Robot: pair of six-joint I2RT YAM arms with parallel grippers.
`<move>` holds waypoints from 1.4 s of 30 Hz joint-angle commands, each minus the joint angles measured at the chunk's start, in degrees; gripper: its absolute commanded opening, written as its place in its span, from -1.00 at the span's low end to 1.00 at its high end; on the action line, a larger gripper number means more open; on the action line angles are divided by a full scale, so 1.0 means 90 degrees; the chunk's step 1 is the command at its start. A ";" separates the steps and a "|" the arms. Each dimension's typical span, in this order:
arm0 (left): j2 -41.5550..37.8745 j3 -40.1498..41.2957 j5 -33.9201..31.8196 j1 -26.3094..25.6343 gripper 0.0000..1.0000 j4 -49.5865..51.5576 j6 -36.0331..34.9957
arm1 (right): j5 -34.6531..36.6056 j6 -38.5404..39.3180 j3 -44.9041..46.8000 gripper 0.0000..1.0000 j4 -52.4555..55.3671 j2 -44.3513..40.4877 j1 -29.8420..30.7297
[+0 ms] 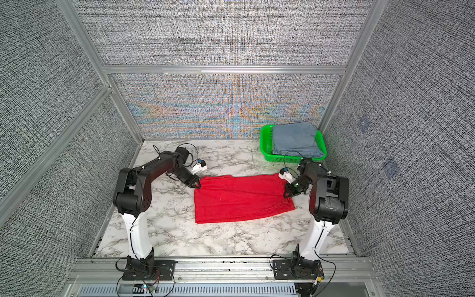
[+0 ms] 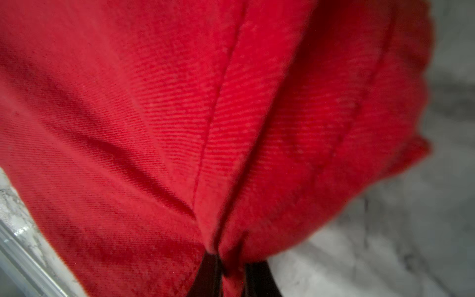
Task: Roll up the long pants
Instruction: Adjust the long pant at the center of the board.
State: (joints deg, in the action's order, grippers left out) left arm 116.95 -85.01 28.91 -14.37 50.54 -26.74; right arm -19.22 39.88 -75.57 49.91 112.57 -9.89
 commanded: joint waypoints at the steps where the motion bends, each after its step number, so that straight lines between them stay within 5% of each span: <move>1: -0.0294 0.0400 -0.0220 0.0054 -0.95 0.0033 -0.0306 | 0.0787 0.0100 -0.0516 -0.82 -0.0288 0.0437 0.0298; 26: -0.1514 0.1810 -0.0483 0.0010 -0.95 -0.0153 -0.0436 | 0.1931 -0.0315 -0.6269 -0.83 0.0497 0.3839 0.2556; 42: -0.2047 0.2525 -0.0504 -0.1079 -0.95 -0.0111 -0.0370 | 0.1671 -0.1231 -0.6523 -0.86 -0.0993 0.3720 0.3159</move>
State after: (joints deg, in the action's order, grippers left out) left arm 98.56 -62.98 23.14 -23.79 49.17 -30.79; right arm -3.53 31.94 -134.17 44.84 146.02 18.31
